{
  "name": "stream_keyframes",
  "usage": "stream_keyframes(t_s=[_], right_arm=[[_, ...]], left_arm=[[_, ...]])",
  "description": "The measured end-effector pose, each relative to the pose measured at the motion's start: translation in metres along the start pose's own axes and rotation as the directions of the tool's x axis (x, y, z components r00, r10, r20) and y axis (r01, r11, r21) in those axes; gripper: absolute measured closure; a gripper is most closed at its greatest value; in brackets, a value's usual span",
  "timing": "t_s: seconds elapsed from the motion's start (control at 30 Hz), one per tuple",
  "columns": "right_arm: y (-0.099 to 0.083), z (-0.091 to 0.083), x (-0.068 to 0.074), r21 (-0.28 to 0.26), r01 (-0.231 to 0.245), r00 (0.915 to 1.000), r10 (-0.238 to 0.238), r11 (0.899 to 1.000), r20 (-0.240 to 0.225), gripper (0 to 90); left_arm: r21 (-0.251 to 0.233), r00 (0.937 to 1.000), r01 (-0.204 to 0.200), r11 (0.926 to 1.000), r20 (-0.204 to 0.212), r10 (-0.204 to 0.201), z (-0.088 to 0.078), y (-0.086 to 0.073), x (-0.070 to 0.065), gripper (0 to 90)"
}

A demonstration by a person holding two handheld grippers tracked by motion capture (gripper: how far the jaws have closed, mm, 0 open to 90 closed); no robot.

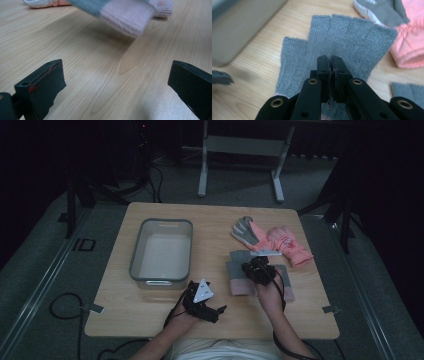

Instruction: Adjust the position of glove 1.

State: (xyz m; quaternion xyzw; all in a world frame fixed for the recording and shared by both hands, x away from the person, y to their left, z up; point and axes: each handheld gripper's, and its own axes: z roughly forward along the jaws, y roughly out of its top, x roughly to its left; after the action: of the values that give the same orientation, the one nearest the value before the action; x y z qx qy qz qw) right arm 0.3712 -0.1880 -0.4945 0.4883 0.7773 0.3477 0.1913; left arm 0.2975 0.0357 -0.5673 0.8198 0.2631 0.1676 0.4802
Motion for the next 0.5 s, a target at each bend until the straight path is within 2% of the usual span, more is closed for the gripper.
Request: stream_keyframes(t_s=[0.03,0.1,0.2,0.23,0.37,0.5], right_arm=[[-0.009,0.008,-0.002,0.022,-0.01,0.9999,0.01,1.0,0.002,85.9],[-0.014,0.014,-0.003,0.039,-0.017,0.9999,0.017,0.999,0.002,85.9],[-0.017,0.017,-0.003,0.045,-0.016,0.9999,0.016,0.999,0.003,85.9],[-0.02,0.025,-0.004,0.058,-0.009,1.0,0.009,0.998,0.003,85.9],[-0.022,0.035,-0.005,0.066,0.017,0.9997,-0.016,0.998,-0.016,85.6],[-0.028,0.045,-0.008,0.085,-0.002,1.0,0.003,0.996,-0.009,84.2]], left_arm=[[0.0,1.0,-0.001,1.0,0.0,0.001,0.0,0.0,0.0,0.3],[0.002,1.0,-0.005,1.0,0.0,0.005,0.0,0.0,0.0,0.3],[0.003,1.0,-0.005,1.0,0.001,0.005,0.0,0.0,0.0,0.3],[0.003,1.0,-0.005,1.0,0.001,0.005,0.0,0.0,0.0,0.3],[0.003,1.0,-0.005,1.0,0.0,0.005,0.0,0.0,0.0,0.3],[0.005,1.0,-0.002,1.0,0.003,0.002,0.0,0.0,0.001,0.3]])
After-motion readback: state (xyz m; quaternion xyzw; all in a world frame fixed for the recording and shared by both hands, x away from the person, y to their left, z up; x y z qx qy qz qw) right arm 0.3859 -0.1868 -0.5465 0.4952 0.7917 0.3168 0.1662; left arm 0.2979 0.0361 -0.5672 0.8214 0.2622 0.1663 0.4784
